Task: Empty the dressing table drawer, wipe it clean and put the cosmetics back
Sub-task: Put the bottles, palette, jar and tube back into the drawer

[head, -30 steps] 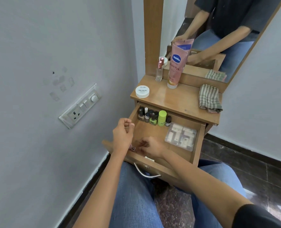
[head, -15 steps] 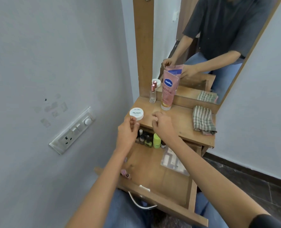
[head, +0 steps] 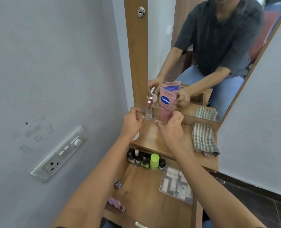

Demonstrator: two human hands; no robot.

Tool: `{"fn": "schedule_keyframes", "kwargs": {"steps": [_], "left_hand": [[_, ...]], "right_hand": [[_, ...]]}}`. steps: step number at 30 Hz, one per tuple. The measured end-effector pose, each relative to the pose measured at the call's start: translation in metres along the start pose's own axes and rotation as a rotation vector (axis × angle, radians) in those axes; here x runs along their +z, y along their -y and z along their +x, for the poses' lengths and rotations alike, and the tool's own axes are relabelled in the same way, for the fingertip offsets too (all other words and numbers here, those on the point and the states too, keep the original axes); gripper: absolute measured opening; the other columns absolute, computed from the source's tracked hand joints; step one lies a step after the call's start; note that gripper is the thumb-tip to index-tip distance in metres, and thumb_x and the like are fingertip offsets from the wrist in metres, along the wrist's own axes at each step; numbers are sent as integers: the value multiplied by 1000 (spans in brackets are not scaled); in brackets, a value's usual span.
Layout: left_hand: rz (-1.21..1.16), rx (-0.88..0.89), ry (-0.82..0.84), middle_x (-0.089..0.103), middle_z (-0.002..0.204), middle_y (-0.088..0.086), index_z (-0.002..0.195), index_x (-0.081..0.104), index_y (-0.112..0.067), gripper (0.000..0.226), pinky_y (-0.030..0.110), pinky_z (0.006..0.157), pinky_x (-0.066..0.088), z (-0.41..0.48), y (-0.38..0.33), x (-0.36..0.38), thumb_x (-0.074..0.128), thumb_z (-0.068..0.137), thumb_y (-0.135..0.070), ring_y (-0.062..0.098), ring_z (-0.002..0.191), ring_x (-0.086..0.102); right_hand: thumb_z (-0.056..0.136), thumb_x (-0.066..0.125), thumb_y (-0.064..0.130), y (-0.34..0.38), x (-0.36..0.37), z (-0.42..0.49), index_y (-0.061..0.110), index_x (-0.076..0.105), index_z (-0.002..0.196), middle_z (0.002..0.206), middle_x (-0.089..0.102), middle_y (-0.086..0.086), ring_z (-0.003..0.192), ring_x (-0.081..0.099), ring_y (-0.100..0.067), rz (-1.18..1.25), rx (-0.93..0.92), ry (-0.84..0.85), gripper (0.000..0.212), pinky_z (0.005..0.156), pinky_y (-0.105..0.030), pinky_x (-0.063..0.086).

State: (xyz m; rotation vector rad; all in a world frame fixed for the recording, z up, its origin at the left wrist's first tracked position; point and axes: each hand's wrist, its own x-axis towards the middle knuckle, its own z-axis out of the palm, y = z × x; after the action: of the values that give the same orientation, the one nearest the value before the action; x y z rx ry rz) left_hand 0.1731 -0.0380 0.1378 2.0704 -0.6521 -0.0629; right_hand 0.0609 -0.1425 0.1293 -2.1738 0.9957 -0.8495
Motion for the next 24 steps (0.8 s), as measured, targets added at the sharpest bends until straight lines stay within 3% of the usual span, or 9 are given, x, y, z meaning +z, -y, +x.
{"fn": "schedule_keyframes", "kwargs": {"steps": [2,5,14,24], "left_hand": [[-10,-10,-2,60,102,6,113,53,-5,28,21,74,44,9,-2,8,61,87,-12,14,85,58],[-43,-33,3,62,99,5,111,54,-7,33,27,77,50,18,-3,19,67,82,-15,17,85,62],[6,-60,-5,64,89,4,102,54,-15,35,41,76,54,37,-3,39,72,74,-27,22,80,62],[76,-77,-31,64,100,11,110,56,-9,29,29,70,42,34,-12,43,64,85,-22,29,91,61]], "right_hand": [[71,79,41,-4,5,9,10,37,117,116,46,-7,100,57,-28,14,35,18,69,67,-33,43],[71,78,41,-9,12,20,10,43,114,114,52,-7,106,54,-28,18,44,59,64,77,-38,47],[73,73,39,-39,5,33,9,50,111,111,59,-8,105,53,-29,-34,43,10,53,82,-41,49],[76,72,33,-43,8,31,12,49,106,105,59,-5,98,56,-23,33,25,26,44,78,-39,50]]}}
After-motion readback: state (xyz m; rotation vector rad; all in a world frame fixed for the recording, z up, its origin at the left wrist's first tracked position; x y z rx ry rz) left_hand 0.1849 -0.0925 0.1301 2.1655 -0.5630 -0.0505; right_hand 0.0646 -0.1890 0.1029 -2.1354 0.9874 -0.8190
